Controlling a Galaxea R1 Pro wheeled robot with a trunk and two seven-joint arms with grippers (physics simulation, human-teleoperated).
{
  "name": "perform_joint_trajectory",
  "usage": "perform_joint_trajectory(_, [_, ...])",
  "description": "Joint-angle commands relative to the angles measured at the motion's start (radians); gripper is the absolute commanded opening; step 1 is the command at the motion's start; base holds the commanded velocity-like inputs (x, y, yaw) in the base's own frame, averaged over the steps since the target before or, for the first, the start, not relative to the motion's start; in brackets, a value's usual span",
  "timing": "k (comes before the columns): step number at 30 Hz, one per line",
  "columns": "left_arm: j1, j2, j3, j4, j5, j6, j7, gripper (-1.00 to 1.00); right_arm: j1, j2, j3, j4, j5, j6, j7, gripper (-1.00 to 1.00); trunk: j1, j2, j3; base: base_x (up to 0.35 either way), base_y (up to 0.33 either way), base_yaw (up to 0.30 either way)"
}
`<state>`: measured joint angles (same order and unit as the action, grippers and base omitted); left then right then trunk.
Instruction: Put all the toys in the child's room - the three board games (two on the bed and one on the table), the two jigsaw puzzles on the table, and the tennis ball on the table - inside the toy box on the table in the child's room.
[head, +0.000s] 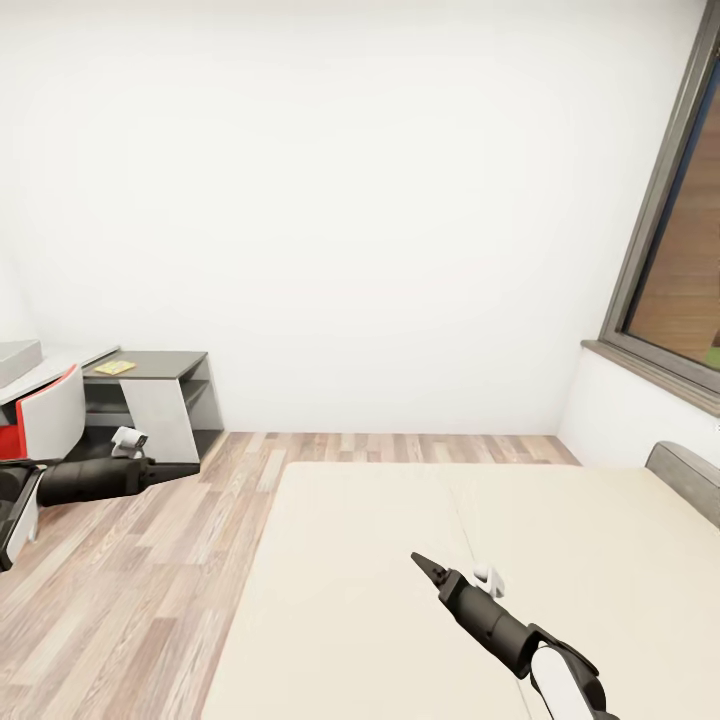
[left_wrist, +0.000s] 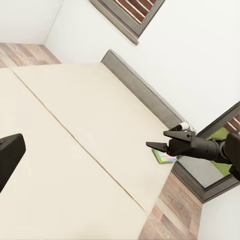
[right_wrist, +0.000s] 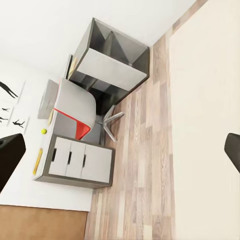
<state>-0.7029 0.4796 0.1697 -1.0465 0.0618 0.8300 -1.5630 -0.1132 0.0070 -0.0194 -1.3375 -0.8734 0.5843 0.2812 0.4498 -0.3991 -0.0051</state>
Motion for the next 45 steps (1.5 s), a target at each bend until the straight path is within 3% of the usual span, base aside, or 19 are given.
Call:
perform_joint_trajectory(1, [0.000,0.000,0.000,0.000,0.000,0.011,-0.004,1.00,0.000,0.001,-0.002,0.000,-0.004,0.006,0.001,1.00,0.000,-0.001,-0.001,-0.103,-0.063,0.000])
perform_joint_trajectory(20, [0.000,0.000,0.000,0.000,0.000,0.011,-0.003,1.00,0.000,-0.001,-0.002,0.000,-0.004,0.006,0.001,1.00,0.000,-0.001,-0.001,-0.019,-0.037,0.000])
perform_joint_trajectory(45, [0.000,-0.001,-0.001,-0.001,0.000,0.011,-0.003,1.00,0.000,0.001,-0.002,0.001,-0.004,0.006,0.001,1.00,0.000,-0.001,-0.001,0.000,-0.284,0.000])
